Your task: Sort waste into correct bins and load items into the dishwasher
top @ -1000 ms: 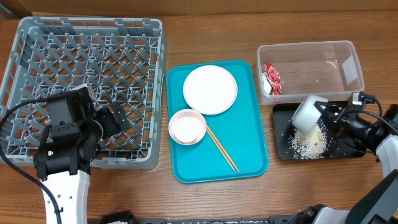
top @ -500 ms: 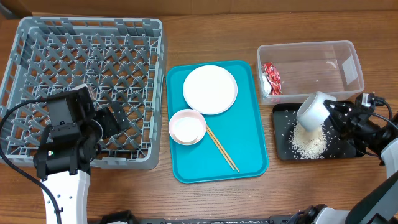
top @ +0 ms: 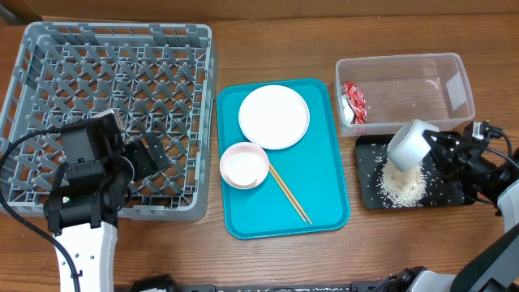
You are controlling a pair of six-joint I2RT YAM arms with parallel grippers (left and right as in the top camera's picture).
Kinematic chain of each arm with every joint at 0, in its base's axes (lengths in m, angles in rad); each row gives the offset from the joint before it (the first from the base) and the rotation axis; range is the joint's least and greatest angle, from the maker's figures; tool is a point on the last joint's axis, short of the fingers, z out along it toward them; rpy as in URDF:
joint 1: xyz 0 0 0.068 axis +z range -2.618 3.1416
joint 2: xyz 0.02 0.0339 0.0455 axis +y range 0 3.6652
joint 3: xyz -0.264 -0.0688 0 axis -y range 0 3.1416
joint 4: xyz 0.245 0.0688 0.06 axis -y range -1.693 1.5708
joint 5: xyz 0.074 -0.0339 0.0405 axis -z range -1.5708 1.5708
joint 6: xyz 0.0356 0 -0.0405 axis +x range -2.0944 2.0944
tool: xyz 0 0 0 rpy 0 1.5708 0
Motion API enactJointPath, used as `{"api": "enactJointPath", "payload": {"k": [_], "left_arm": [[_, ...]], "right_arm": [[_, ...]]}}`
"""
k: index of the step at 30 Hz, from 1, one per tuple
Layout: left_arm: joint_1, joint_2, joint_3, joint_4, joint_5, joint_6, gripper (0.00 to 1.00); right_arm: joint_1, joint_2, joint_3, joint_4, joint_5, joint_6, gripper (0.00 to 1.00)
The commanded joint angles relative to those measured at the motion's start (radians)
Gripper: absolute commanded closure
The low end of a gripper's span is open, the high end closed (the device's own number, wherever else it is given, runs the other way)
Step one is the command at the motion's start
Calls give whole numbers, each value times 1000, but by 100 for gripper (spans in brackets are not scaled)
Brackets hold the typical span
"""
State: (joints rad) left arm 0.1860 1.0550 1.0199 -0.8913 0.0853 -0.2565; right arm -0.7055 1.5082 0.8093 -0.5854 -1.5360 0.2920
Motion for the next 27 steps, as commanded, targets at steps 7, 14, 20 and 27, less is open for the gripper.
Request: {"api": "enactJointPath", "payload": {"k": [7,14,20,27], "left_arm": [[3,5,27,8,-7,-10,0],[3,5,27,10,-7,-10,0],[3,5,27,9,-7,-10,0],[3,5,27,8,-7,-10,0]], "right_arm": [[151,-40,5,6,3,-64,96],[394,-139,101,6,274,-18,96],[653,-156,269,12,588,-5,96],[903,-148,314,76,1029,-67,96]]}}
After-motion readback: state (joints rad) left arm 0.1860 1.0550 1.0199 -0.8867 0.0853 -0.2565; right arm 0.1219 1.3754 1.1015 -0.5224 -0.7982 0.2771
